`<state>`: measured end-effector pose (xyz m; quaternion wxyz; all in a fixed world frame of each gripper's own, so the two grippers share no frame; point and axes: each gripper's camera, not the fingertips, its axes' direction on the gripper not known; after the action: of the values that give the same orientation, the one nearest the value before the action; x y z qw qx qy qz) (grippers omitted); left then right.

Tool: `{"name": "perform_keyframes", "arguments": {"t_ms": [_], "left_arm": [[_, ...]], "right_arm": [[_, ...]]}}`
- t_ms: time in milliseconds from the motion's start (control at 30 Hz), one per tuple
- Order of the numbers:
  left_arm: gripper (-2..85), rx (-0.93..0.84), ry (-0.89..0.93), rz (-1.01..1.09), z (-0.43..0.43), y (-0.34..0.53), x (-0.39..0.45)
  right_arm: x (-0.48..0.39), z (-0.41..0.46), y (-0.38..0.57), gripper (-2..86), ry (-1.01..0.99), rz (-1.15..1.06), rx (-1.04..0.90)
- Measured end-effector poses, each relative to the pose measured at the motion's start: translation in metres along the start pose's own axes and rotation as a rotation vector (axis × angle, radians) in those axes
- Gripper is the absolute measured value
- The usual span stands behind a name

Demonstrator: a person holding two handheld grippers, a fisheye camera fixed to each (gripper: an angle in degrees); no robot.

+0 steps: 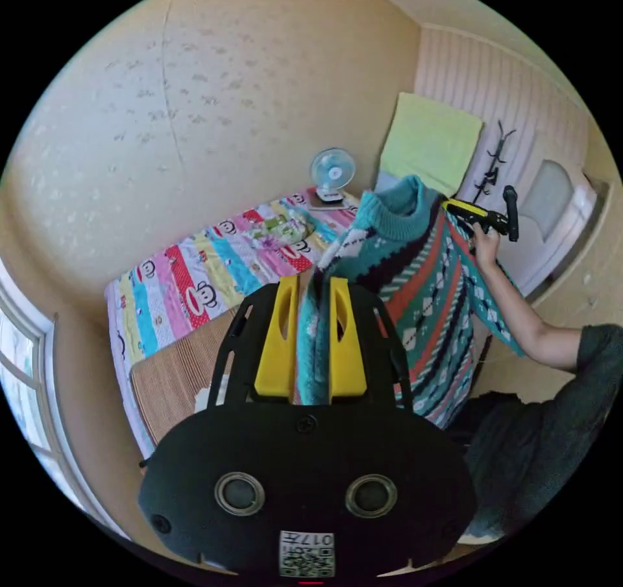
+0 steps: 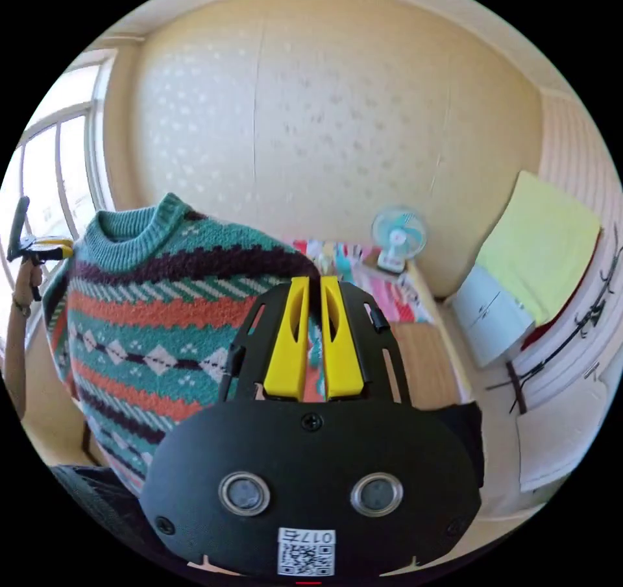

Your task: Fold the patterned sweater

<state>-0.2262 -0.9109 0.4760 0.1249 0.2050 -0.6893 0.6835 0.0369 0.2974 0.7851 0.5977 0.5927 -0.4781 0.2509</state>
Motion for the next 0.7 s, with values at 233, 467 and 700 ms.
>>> {"name": "perform_keyframes", "arguments": {"t_ms": [233, 467, 700], "left_arm": [[7.3, -0.346, 0.078, -0.399, 0.179, 0.110, -0.091], [6.1, -0.724, 0.398, -0.451, 0.313, 0.224, -0.040], [-0.3, -0.956, 0.347, -0.313, 0.321, 0.314, -0.025]], "right_arm": [[-0.003, 0.256, 0.067, 0.7, -0.188, -0.011, -0.753], [0.015, 0.346, 0.178, 0.4, -0.271, 0.001, -1.154], [0.054, 0.359, 0.227, 0.4, -0.291, -0.024, -1.356]]}}
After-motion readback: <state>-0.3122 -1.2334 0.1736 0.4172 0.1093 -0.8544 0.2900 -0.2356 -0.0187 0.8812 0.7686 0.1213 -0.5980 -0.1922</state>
